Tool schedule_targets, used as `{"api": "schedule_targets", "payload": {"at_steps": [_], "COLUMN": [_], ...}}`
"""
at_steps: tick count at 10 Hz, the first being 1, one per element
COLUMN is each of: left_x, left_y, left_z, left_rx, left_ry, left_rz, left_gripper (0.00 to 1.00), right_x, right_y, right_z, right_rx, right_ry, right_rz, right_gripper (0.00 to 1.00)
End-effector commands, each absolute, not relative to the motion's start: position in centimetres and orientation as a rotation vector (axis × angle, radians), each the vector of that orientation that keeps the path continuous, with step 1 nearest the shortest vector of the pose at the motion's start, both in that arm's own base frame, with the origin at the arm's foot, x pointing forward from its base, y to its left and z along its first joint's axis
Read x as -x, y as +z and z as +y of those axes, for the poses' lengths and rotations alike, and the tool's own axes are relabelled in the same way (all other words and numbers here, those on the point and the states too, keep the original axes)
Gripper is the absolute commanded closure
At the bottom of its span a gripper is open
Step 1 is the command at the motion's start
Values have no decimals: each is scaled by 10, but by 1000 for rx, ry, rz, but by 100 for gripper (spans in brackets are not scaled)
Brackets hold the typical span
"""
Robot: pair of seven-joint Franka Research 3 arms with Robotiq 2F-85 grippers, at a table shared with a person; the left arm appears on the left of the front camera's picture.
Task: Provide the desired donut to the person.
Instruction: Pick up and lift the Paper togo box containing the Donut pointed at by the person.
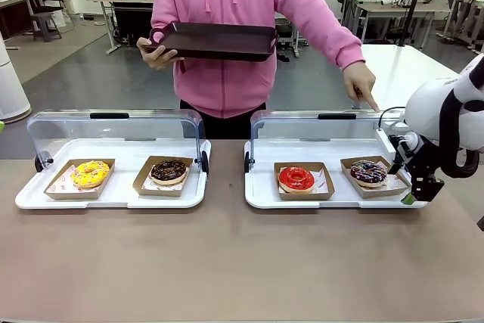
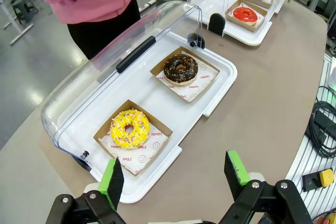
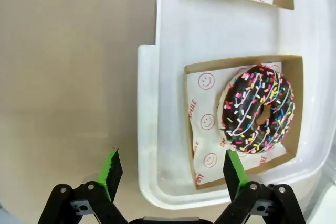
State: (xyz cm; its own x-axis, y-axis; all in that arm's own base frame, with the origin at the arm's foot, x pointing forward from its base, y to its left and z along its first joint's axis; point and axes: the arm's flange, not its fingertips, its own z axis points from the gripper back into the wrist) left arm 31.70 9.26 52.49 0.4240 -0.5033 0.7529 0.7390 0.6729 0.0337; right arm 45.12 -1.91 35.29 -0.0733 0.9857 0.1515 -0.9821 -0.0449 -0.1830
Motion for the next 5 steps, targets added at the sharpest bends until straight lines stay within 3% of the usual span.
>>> {"api": "schedule_targets", "payload": {"at_steps": [1,5], "left_x": [-317,-317], "left_y": [525,525], "left_z": [94,94], "left_rx": [328,328], "left_ry": [-796,-796], "left_rz": [-820,-820], "left_gripper": [0,0], "right_x": [-467,-490], "right_y": [350,351], "right_z": [-24,-28], "right_rx": [19,44], "right_ry": [1663,1611], "right_rz": [-297,-286], "right_gripper": [0,0]}}
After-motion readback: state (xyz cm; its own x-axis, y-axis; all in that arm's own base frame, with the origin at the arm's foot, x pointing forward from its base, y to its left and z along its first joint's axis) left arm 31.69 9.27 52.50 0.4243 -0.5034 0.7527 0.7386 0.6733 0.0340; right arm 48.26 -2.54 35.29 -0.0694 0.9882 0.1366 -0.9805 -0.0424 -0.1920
